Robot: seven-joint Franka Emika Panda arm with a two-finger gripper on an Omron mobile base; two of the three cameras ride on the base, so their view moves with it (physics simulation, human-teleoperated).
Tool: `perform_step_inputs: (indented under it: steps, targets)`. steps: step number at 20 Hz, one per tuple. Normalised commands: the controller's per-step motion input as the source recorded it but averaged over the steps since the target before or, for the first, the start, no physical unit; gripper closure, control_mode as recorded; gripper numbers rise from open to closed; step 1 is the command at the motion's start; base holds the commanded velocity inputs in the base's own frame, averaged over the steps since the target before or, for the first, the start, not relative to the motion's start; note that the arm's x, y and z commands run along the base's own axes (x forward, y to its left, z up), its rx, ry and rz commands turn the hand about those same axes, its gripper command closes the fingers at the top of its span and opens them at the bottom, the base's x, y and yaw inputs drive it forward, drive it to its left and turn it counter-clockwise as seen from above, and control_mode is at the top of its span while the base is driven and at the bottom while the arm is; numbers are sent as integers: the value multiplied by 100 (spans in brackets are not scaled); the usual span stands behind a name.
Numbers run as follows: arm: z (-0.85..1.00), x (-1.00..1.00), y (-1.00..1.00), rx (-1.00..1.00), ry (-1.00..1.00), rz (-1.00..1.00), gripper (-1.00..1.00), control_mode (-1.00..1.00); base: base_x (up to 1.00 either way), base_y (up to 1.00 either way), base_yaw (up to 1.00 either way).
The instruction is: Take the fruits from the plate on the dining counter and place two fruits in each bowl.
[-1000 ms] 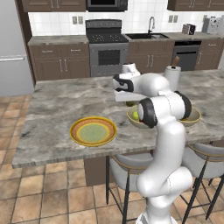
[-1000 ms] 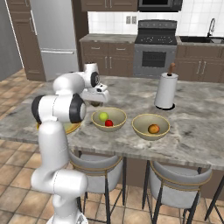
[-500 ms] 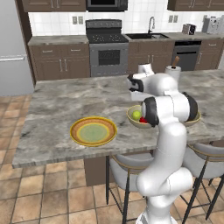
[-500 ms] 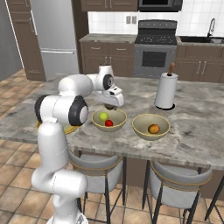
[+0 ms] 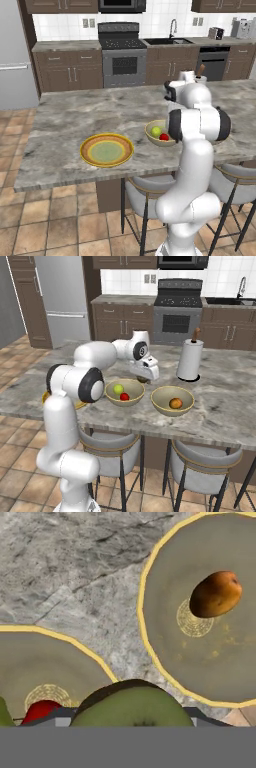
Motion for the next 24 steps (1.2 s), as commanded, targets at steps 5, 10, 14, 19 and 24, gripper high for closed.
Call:
perform_step_inputs:
  steps: [5, 10, 14, 19, 24]
  targets:
    - [-3, 0, -67, 19, 6, 0, 100, -100, 0, 0, 0]
    - [-22, 0, -38, 3, 5, 0, 100, -100, 0, 0, 0]
    - [-23, 2, -8, 1, 2, 0, 100, -100, 0, 0, 0]
    - [-28, 6, -1, 0, 1, 0, 100, -100, 0, 0, 0]
    - [-28, 4, -4, 0, 0, 0, 100, -100, 0, 0, 0]
